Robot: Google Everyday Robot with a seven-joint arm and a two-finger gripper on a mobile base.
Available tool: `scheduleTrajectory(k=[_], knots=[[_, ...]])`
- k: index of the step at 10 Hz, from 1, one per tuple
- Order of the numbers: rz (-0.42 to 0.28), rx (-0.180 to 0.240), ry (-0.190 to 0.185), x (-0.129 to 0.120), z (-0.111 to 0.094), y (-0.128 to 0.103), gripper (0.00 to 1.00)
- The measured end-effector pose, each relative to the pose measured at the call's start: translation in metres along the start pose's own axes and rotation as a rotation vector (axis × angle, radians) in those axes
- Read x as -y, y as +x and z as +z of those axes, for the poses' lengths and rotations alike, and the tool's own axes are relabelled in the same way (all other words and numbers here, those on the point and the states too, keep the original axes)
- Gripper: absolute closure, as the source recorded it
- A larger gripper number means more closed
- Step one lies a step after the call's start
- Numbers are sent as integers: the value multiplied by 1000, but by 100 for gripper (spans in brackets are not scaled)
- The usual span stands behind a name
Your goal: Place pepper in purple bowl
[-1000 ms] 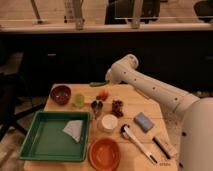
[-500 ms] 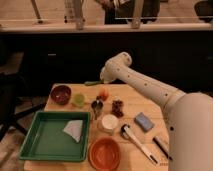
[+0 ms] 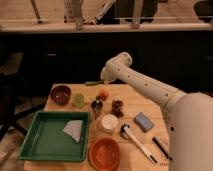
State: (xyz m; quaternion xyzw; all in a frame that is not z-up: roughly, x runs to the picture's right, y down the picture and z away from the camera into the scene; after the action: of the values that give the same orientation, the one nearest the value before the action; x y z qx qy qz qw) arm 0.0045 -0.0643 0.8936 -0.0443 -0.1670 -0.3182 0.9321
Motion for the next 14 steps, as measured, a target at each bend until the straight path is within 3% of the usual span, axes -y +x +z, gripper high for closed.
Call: scheduleTrajectory(k=[4, 8, 14], knots=[[-42, 10, 13, 12, 9, -3, 100], [-133, 40, 55, 66, 32, -51, 100], [-262, 82, 119, 105, 41, -105, 100]])
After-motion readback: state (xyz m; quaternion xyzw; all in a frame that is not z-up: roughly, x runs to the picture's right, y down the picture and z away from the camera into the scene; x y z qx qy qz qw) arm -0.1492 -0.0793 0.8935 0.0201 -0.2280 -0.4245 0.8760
